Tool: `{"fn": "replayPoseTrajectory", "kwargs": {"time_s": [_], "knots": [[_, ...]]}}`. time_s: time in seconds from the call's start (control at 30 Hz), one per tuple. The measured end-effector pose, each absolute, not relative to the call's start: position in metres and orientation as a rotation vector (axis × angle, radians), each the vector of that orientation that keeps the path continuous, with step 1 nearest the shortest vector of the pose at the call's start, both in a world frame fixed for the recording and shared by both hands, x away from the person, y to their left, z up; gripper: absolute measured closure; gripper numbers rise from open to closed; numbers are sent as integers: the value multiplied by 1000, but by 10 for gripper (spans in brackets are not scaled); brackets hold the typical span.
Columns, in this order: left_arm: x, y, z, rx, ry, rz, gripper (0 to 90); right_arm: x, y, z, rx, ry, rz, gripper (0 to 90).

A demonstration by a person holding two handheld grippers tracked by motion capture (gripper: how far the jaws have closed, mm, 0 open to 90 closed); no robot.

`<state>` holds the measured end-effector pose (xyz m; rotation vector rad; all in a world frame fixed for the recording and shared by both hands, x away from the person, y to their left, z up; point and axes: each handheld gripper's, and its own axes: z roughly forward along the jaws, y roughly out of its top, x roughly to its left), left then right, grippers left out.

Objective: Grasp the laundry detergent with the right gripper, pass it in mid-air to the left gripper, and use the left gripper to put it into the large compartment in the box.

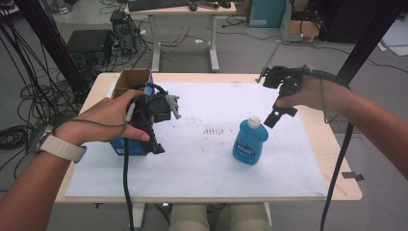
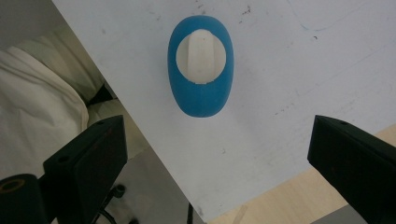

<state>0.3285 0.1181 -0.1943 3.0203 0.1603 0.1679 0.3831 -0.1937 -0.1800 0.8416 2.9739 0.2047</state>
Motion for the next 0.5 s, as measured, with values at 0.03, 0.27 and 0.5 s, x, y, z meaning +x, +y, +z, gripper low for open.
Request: {"fn": "replayPoseTrajectory", "kwargs": {"time_s": [0.03,0.27,0.5], "knots": [[329,118,-194,3020,159,170,107,383,-194,-181,846,2976,213,51],[329,118,-195,3018,161,168,108,379,-199,-186,865,2975,250,47],[329,118,-194,3019,168,172,107,376,-204,-189,877,2979,277,47]]}}
